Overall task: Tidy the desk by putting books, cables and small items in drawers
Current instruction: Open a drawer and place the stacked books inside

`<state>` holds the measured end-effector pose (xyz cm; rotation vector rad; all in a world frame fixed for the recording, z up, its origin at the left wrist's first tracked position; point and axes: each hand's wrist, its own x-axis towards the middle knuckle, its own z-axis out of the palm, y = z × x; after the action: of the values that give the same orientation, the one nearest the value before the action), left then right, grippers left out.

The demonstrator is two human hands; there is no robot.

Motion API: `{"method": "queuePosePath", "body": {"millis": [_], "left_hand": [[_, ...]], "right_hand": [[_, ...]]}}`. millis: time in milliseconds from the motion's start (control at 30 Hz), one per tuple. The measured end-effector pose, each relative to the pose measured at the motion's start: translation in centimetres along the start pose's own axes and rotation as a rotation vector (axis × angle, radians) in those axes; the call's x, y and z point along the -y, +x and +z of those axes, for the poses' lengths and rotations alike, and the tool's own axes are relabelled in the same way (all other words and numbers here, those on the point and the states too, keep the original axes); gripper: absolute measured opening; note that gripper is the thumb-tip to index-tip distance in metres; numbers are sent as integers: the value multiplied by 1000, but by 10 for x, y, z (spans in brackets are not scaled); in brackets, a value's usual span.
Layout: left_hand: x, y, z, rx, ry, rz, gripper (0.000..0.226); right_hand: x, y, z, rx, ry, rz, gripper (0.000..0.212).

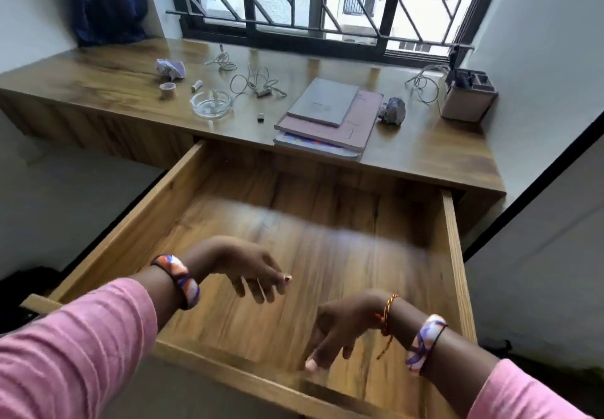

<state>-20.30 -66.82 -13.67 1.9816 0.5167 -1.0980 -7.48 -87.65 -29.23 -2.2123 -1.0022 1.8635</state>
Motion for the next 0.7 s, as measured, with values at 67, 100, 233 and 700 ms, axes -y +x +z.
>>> {"method": "queuePosePath", "body": {"millis": [67,100,233,700], "left_hand": [[-14,16,-31,-166,-365,143,37],[-24,25,-47,-223,-575,199,37],[-66,65,-103,-379,-1263,290,54],[-109,126,-145,-648,-1379,150,17]], "right_hand": [[73,-68,-14,-36,78,-96,35],[101,-89,-28,-41,9,-204,35],[73,-66,-74,-277,109,-230,33],[51,-50,-122,-438,723,-299,21]]}}
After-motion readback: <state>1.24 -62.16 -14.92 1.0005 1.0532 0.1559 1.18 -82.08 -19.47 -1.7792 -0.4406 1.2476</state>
